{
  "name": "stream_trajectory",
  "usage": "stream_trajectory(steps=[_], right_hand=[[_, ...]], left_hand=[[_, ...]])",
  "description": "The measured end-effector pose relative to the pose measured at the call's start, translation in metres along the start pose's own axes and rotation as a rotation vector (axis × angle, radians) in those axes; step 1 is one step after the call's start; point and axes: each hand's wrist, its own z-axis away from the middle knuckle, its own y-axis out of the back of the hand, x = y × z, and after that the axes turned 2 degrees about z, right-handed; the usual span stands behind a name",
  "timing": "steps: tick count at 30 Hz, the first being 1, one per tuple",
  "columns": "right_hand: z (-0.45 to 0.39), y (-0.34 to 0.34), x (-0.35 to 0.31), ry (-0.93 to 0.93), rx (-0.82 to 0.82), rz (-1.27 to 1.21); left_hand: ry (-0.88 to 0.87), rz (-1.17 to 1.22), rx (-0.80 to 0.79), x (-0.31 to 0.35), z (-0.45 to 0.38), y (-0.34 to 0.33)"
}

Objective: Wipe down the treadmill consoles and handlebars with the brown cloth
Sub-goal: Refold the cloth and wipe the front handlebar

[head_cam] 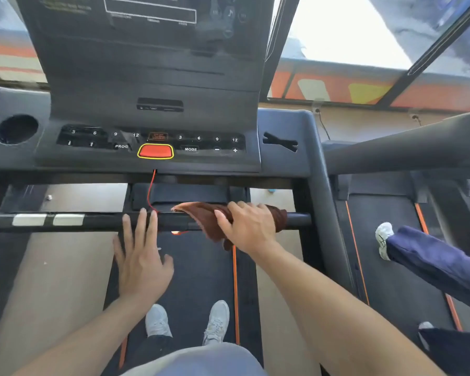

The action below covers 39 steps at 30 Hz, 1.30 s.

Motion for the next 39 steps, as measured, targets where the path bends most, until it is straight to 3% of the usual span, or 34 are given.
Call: stream_trajectory(steps=[4,10,18,23,25,31,34,36,39], right_hand=[[0.021,0.011,0.086,-0.173,-0.125,0.111],[0.009,0.002,0.047,-0.423,-0.093,0.006],[-0.014,-0.002,-0.111,0.026,-0.003,-0.175],[-0.015,-0.002,-0.083,0.262,-0.045,-0.225],[-0.012,0.000,-0.052,0.263,-0.050,-0.190],[0.030,0.017,0.077,0.003,-0.069,-0.047],[0.036,0.014,0.087,-0.092,-0.061,-0.093],[0.029,0.012,0.078,-0.239,-0.038,-0.280],[0.031,0.031,0.058,-0.446,0.076,-0.771]], left_hand=[[0.004,0.046,0.018,0.003,-0.002,-0.005],[-0.043,0.070,-0.068,-0.002,0.000,0.010],[-0.023,0.161,-0.160,-0.003,-0.002,0.025],[0.004,0.156,-0.096,0.001,0.001,0.017],[0.080,0.178,-0.038,0.013,0.001,0.011],[0.161,0.153,0.007,0.034,0.000,-0.001],[0.132,0.083,-0.024,0.030,0.001,-0.001],[0.121,0.114,-0.013,0.029,0.002,0.003],[0.102,0.355,0.151,0.041,0.011,0.011]])
